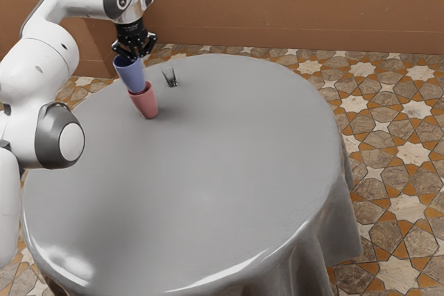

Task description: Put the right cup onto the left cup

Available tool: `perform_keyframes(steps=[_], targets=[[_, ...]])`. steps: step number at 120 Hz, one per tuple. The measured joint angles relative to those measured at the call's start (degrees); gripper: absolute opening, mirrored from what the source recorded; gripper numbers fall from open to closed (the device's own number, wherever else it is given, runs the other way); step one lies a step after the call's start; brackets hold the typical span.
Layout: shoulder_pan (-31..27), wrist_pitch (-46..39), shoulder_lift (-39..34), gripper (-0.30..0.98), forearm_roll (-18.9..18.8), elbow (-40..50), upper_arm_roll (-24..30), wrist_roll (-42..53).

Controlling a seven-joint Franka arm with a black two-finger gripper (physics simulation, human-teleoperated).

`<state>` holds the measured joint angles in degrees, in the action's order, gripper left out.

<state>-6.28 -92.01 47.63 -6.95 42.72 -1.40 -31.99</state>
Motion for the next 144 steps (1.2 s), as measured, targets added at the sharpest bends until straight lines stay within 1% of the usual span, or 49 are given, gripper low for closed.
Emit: perform_keyframes(steps=[28, 46, 100, 124, 133, 144], targets=[[-0.5, -0.2, 1.7, -0.10, 0.0, -0.6, 0.1, 0.2], [-0.5, -0.2, 2.7, -0.10, 0.0, -3.1, 0.3, 0.2], [-0.5, -1.3, 4.7, -0.10, 0.0, -3.2, 0.4, 0.0], [-0.3, -1.8, 4.7, 0.32, 0.2, -3.2, 0.4, 0.0], [-0.3, -1.9, 4.4, 0.43, 0.2, -3.3, 0.4, -0.1], [-0.1, -1.7, 2.3, 0.51, 0.2, -3.1, 0.4, 0.0]])
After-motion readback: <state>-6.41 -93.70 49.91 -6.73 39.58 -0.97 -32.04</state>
